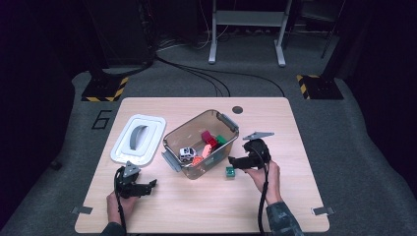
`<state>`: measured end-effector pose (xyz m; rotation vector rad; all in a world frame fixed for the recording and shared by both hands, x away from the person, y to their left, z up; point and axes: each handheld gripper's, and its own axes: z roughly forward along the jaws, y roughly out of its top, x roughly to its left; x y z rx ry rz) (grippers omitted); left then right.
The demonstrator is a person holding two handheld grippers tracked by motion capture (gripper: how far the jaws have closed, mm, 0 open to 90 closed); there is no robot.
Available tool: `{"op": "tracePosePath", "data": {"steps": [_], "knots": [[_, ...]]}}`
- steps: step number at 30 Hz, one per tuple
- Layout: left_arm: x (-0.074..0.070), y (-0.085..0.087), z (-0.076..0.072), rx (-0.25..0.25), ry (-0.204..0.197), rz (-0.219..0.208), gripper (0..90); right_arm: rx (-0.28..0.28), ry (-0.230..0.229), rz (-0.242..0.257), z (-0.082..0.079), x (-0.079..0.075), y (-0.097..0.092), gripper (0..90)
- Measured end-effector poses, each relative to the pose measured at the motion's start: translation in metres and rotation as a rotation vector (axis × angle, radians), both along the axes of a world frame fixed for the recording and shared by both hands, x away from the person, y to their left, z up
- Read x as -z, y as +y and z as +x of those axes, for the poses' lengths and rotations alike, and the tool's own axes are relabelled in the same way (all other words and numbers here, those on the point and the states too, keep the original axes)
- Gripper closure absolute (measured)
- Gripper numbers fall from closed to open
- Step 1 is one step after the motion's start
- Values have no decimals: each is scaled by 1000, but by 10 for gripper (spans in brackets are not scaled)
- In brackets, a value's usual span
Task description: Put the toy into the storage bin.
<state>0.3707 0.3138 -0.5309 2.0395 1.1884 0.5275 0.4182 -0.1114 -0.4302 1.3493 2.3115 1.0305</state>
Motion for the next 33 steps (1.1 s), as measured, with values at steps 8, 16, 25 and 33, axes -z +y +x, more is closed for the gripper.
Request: {"op": "tracePosePath", "data": {"steps": [8,16,25,33], "knots": [[0,0,0,0,0,0,138,22,69,-12,-1,41,9,67],[0,1,0,5,-1,7,138,64,132,-73,3,72,22,154],[0,0,0,0,1,0,138,80,103,-116,2,75,27,414],[0,0,0,0,1,0,138,61,89,-126,1,74,20,581]]}}
